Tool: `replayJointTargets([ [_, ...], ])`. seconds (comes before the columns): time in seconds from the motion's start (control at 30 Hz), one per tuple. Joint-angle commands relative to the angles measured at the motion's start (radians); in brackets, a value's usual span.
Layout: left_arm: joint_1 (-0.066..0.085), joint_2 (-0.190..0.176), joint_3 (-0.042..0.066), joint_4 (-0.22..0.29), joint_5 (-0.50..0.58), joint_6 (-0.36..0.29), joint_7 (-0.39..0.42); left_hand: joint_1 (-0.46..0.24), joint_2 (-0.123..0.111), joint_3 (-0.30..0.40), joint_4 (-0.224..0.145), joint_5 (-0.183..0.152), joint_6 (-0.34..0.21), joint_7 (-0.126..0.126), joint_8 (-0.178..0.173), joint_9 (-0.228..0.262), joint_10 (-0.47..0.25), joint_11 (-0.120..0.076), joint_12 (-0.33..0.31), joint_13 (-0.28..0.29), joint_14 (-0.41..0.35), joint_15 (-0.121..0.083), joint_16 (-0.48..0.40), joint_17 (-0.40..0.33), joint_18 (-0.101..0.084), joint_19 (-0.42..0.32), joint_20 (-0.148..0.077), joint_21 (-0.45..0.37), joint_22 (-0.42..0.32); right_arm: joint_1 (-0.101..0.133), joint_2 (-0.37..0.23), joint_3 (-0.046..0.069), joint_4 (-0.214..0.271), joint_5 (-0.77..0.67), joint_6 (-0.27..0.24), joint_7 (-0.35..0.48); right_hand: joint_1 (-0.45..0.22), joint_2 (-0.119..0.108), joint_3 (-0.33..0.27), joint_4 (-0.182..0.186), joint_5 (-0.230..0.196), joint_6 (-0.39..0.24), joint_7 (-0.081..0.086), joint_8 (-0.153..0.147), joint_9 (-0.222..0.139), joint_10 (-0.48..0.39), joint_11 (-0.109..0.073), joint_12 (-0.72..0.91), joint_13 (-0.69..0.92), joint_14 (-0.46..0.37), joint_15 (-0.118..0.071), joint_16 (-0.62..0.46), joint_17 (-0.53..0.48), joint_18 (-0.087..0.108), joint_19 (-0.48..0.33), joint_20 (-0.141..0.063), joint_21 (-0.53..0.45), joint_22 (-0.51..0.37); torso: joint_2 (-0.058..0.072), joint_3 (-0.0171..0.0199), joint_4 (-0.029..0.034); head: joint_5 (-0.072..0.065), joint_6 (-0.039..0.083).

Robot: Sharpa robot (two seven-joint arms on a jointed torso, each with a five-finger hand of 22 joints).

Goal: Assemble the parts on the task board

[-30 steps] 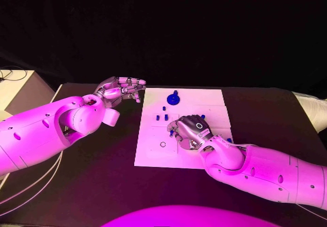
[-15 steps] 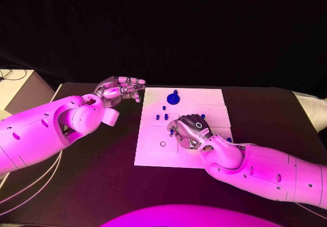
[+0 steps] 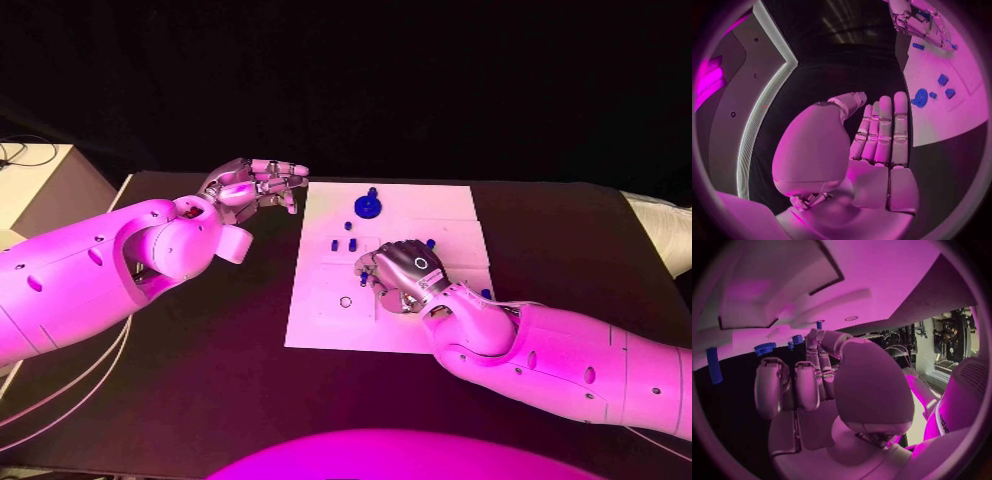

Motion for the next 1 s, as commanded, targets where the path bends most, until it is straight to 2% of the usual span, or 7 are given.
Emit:
replayJointTargets([
  [0.03, 0.0, 0.0, 0.001, 0.003, 0.006, 0.017, 0.003, 0.01, 0.003, -0.006, -0.001, 0.006, -0.006, 0.003, -0.007, -0.001, -0.007, 0.002, -0.003, -0.001, 0.005, 0.005, -0.005, -0.001, 0.015, 0.008, 0.001, -0.003, -0.001, -0.001, 0.001, 0.0, 0.001, -0.018, 0.01, -0.001, -0.009, 0.003, -0.001, -0.003, 0.004, 0.006, -0.002, 0.005, 0.001, 0.019, -0.009, 0.003, 0.002, 0.047, -0.009, 0.003, 0.0, -0.003, 0.053, -0.008, 0.002, 0.102, 0.0, 0.0001, 0.0005, 0.001, -0.001],
  [1.0, 0.0, -0.001, 0.001, 0.003, 0.006, 0.021, -0.002, 0.01, 0.003, -0.006, -0.001, 0.006, -0.006, 0.003, -0.007, -0.001, -0.007, 0.002, -0.003, -0.001, 0.005, 0.005, -0.005, -0.001, 0.015, 0.008, 0.001, -0.003, -0.001, -0.002, 0.007, -0.005, -0.004, -0.026, 0.024, -0.003, -0.009, 0.003, -0.001, -0.003, 0.004, 0.006, -0.002, 0.005, 0.001, 0.019, -0.009, 0.003, 0.002, 0.047, -0.009, 0.003, 0.0, -0.003, 0.053, -0.008, 0.002, 0.102, 0.0, 0.0001, 0.0005, 0.001, -0.008],
])
